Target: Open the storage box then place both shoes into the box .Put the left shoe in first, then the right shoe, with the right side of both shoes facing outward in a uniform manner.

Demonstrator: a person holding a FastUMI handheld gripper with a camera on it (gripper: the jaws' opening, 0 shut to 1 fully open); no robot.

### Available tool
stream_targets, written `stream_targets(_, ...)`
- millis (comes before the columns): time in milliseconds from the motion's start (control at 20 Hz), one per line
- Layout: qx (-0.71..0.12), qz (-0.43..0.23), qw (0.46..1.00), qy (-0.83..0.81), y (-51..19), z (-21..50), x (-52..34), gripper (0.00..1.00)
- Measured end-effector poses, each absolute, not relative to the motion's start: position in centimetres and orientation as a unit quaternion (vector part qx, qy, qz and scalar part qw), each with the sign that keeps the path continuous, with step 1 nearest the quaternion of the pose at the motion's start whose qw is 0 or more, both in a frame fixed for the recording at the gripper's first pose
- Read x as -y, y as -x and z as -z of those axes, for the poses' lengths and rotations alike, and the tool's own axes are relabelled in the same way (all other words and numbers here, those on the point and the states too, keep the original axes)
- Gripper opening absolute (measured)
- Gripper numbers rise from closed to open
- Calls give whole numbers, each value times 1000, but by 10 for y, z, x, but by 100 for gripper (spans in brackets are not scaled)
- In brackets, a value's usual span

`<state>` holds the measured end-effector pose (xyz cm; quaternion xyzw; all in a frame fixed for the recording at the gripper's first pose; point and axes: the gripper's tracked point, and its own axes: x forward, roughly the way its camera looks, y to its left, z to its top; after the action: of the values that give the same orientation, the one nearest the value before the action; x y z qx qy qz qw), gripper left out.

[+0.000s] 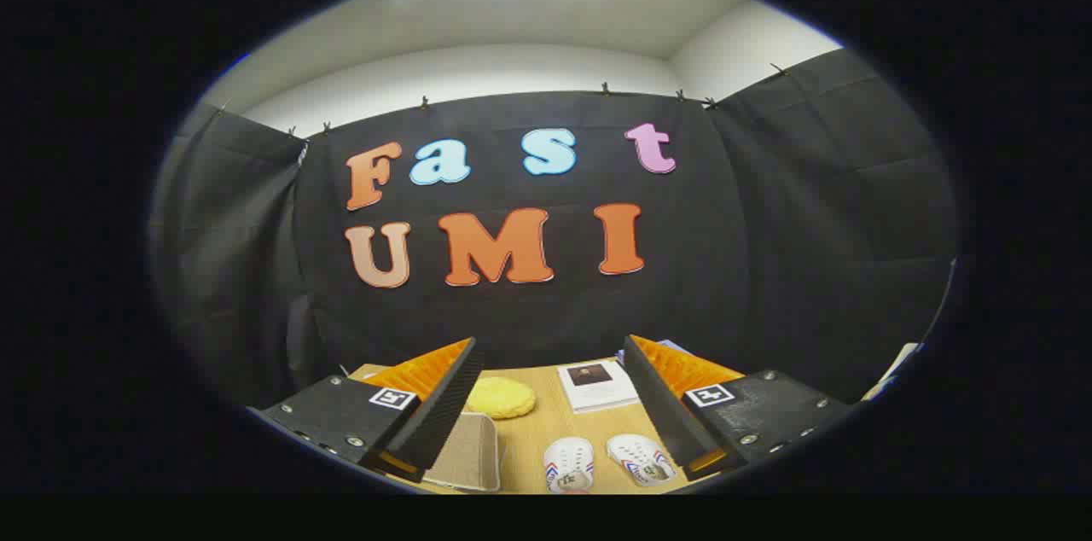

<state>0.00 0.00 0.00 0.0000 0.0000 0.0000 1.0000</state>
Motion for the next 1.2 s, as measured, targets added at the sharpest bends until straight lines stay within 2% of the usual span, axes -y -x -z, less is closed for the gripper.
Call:
stream_targets(1000,-53,-27,998,-10,-27,33,5,99)
stream_targets(1200,-86,-57,994,-22,-29,59,-3,99)
